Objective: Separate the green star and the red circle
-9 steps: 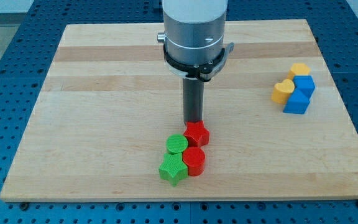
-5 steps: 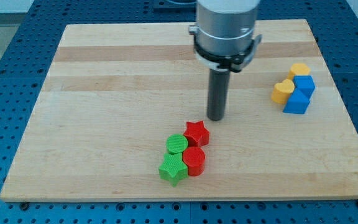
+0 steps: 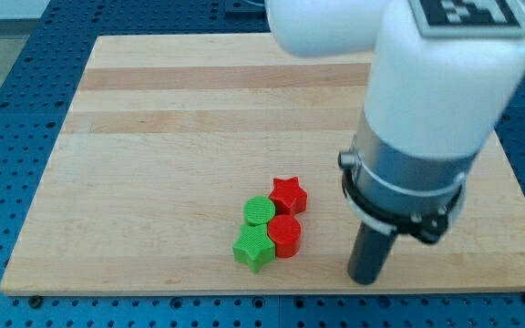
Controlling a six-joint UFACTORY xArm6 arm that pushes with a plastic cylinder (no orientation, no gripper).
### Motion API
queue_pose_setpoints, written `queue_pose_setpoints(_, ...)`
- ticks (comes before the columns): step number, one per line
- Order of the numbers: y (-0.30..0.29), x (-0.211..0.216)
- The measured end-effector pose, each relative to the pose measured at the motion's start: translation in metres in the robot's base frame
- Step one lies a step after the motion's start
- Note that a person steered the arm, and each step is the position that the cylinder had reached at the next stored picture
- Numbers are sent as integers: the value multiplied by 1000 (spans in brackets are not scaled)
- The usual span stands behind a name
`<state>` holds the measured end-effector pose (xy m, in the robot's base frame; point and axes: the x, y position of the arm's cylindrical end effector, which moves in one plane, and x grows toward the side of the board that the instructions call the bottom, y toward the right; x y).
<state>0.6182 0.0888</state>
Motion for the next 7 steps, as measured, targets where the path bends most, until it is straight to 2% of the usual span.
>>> queue_pose_setpoints(3, -65, 0)
queue_pose_setpoints(5, -87, -1)
queue_pose_setpoints(7, -106, -43)
